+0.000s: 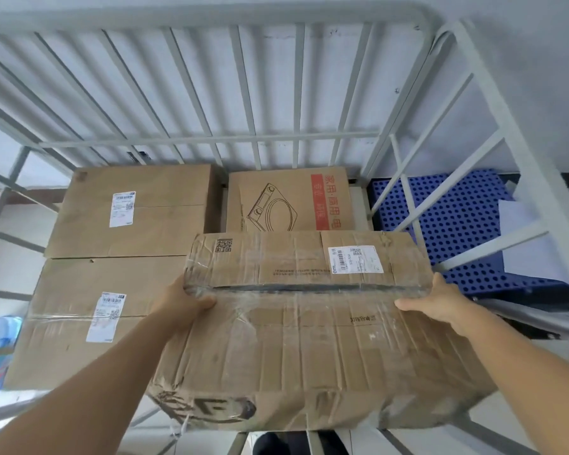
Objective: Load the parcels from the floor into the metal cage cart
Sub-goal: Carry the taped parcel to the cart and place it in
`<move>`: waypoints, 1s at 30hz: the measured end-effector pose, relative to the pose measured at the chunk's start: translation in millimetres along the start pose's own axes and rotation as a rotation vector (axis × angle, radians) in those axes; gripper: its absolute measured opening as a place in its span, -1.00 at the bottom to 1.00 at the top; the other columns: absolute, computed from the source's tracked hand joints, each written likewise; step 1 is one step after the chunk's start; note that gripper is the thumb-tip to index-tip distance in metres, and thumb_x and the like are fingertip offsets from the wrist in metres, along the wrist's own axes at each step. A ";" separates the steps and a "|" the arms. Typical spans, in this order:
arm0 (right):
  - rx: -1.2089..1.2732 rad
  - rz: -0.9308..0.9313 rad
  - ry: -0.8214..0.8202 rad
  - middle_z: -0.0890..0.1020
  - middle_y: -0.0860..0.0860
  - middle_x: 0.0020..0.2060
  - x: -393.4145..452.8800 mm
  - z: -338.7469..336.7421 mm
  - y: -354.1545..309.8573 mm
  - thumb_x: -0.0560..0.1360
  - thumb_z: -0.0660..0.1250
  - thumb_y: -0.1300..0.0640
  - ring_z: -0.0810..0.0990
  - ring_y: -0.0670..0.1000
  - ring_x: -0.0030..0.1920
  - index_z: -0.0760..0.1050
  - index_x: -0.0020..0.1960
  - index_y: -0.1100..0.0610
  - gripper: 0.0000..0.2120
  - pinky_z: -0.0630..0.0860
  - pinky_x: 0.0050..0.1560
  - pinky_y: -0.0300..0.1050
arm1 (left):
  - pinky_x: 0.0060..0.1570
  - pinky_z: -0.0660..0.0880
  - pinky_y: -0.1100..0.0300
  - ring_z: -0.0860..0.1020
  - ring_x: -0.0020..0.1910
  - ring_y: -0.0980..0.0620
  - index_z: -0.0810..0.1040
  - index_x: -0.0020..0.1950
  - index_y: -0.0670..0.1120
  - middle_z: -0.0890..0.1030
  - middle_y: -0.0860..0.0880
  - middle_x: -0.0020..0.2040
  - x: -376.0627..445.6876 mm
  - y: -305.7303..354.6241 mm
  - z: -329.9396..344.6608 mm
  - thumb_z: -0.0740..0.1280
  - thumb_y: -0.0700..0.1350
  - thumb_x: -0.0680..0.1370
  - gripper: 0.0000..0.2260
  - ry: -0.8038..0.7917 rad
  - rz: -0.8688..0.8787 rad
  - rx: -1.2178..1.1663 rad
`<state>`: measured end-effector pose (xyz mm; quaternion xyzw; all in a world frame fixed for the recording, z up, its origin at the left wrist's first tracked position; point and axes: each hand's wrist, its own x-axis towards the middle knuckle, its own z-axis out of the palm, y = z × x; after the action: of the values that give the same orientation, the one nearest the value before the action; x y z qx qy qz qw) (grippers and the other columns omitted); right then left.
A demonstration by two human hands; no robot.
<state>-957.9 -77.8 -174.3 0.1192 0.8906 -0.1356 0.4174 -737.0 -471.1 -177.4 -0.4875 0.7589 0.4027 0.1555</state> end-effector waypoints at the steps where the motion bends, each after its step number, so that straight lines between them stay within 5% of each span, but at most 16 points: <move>1: -0.002 0.000 -0.010 -0.03 0.12 0.58 8.4 0.7 -3.2 0.33 0.55 -0.17 0.12 0.21 0.53 -0.20 0.60 0.11 0.17 0.25 0.41 0.15 | 0.00 0.44 0.11 0.51 0.01 -0.08 0.44 0.30 -0.09 0.54 -0.06 0.05 7.1 1.0 1.9 0.53 -0.07 0.40 -0.47 -0.010 -0.008 0.017; 16: -0.013 0.017 -0.062 -0.04 0.11 0.59 111.6 45.8 -8.9 0.30 0.60 -0.07 0.10 0.19 0.54 -0.21 0.60 0.08 0.22 0.24 0.44 0.13 | -0.03 0.42 0.09 0.53 0.02 -0.11 0.46 0.28 -0.12 0.57 -0.12 0.11 84.9 -26.6 58.2 0.54 -0.15 0.37 -0.48 -0.037 -0.063 0.015; 21: 0.010 0.038 -0.086 0.10 0.11 0.55 119.6 65.5 3.2 0.23 0.63 -0.07 0.19 0.19 0.51 -0.08 0.60 0.05 0.19 0.29 0.42 0.17 | -0.08 0.42 0.11 0.53 -0.01 -0.06 0.43 0.31 -0.08 0.55 -0.03 0.06 85.3 -47.3 74.8 0.55 -0.13 0.37 -0.44 -0.049 -0.114 0.023; 30: 0.109 0.036 0.000 0.10 0.15 0.51 137.7 106.7 20.3 0.27 0.63 0.07 0.24 0.20 0.46 -0.11 0.59 0.04 0.17 0.30 0.39 0.16 | 0.15 0.49 -0.12 0.52 0.16 -0.15 0.19 0.50 -0.07 0.47 -0.10 0.24 100.4 -77.7 113.1 0.54 -0.28 0.36 -0.19 -0.043 -0.205 -0.077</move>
<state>-961.3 -81.6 -349.7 0.1577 0.8797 -0.1765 0.4125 -735.3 -462.1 -347.2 -0.5593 0.6856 0.4240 0.1933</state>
